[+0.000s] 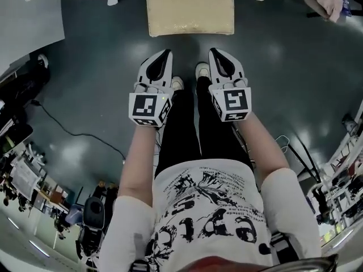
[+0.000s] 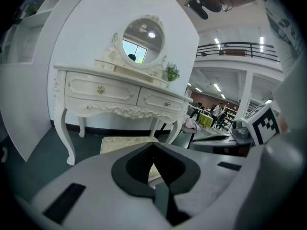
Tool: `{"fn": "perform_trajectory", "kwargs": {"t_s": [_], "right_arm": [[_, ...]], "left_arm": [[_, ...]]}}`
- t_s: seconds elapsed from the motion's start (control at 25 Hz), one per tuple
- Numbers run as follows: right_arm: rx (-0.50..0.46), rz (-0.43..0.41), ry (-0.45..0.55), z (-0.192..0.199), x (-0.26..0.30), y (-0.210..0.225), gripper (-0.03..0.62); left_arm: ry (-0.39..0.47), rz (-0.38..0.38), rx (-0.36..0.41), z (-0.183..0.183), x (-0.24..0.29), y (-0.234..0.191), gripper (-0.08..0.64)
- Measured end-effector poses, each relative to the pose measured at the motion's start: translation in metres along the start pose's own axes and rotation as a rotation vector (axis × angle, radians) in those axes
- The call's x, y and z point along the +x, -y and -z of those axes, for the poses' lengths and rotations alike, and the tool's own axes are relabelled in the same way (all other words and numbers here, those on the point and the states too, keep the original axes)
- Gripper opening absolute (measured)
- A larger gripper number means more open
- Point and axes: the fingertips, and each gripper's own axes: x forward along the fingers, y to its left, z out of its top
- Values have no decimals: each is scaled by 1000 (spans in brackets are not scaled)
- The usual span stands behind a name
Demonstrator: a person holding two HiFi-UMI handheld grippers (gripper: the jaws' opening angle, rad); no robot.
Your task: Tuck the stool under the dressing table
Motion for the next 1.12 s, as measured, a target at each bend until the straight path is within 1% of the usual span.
{"fn": "perform_trajectory", "kwargs": {"t_s": [0.12,0.28,0.4,0.56,0.72,0.88,0.96,1.04,1.12], "right_arm": [[-4,-7,-46,49,42,12,17],[-13,-21,-128,117,85,18,17],[-5,-21,-174,159,107,28,17],[25,-4,-216,198,137,43,17],[55,14,-245,219,164,54,17],[88,37,-218,221,179,61,17],[109,39,-208,220,182,63,17],[103,41,-202,220,183,65,17],[76,45,-198,220,184,67,16]], "left_arm": [[-49,-8,-1,54,35,-17,17],[-116,-22,-28,121,69,-41,17],[-149,-16,-43,161,94,-50,17],[-188,-9,-54,204,124,-58,17],[-192,-10,-77,224,149,-64,17],[-172,-18,-99,231,166,-72,17],[-160,-19,-124,232,169,-74,17],[-145,-19,-156,231,169,-74,17],[-138,-25,-152,230,170,-75,17]]}}
